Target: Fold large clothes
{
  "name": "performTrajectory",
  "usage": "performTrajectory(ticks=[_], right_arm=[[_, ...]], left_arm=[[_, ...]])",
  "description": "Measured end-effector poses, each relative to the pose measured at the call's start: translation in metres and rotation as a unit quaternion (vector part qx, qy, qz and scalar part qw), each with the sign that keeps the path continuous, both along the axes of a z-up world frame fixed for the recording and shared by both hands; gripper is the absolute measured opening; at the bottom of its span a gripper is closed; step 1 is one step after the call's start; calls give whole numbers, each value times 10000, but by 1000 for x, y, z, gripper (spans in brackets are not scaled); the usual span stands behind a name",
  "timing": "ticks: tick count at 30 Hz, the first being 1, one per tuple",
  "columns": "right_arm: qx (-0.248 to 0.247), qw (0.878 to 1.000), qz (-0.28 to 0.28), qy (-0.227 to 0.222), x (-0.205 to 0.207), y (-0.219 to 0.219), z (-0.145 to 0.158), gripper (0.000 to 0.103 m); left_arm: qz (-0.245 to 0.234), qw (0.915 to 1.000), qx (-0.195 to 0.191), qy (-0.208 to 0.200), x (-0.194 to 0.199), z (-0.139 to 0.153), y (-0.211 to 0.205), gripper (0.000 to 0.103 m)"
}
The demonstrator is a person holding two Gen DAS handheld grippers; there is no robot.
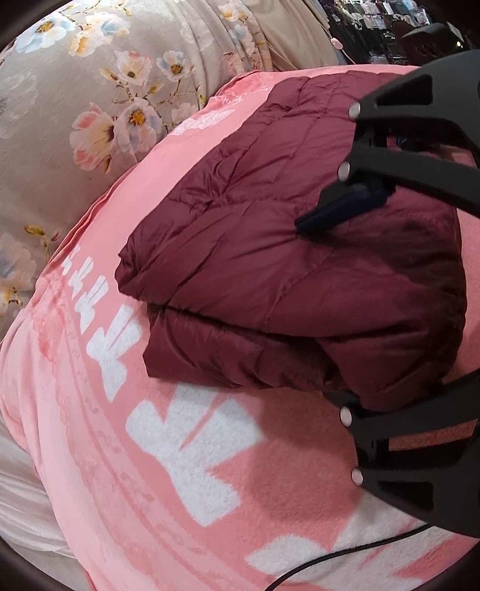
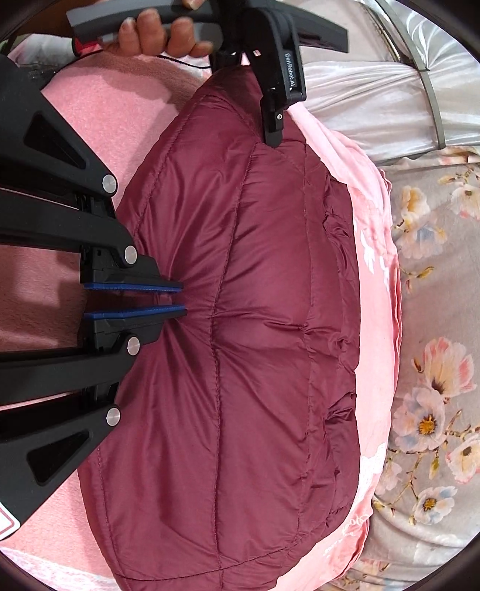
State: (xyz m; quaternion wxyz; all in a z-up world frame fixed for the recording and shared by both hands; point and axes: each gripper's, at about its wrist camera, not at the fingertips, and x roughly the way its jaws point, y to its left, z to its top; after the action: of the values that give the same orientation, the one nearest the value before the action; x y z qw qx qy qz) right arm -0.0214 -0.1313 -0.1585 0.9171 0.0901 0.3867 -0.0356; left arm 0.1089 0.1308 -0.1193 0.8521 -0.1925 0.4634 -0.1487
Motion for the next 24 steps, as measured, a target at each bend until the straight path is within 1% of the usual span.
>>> performTrajectory(ticks=[2, 4, 5, 7, 10, 12, 15, 17, 20, 24], right_arm=[[0, 10000, -3, -22, -1, 0, 1, 9], [38, 9999, -32, -101, -3, -1, 3, 9], [91, 9998, -67, -166, -7, -2, 5, 9], [365, 9984, -171, -406, -22, -10, 16, 9], [312, 9978, -221, -549, -41, -12, 25, 9], [295, 9978, -231, -540, -47, -15, 24, 9], [367, 9976, -273, -518, -51, -23, 17, 9], [492, 9970, -265, -540, -50, -27, 13, 9], [416, 9970, -207, -622, -50, -27, 8, 9], [362, 9965, -160, -737, -53, -24, 5, 9]], left_arm=[[-96, 9999, -62, -77, -3, 10, -5, 29], [-180, 9996, -70, -215, -6, 24, -11, 19], [-230, 9992, -43, -329, -10, 34, -15, 15], [-337, 9979, -36, -552, -18, 54, -22, 14], [-541, 9948, -97, -860, -32, 84, -34, 13], [-722, 9916, -95, -1067, -42, 104, -46, 13], [-955, 9870, -49, -1290, -55, 125, -68, 13], [-1139, 9836, -80, -1397, -63, 136, -84, 13], [-1424, 9778, -28, -1539, -75, 149, -110, 13], [-1859, 9684, 101, -1662, -87, 159, -149, 13]])
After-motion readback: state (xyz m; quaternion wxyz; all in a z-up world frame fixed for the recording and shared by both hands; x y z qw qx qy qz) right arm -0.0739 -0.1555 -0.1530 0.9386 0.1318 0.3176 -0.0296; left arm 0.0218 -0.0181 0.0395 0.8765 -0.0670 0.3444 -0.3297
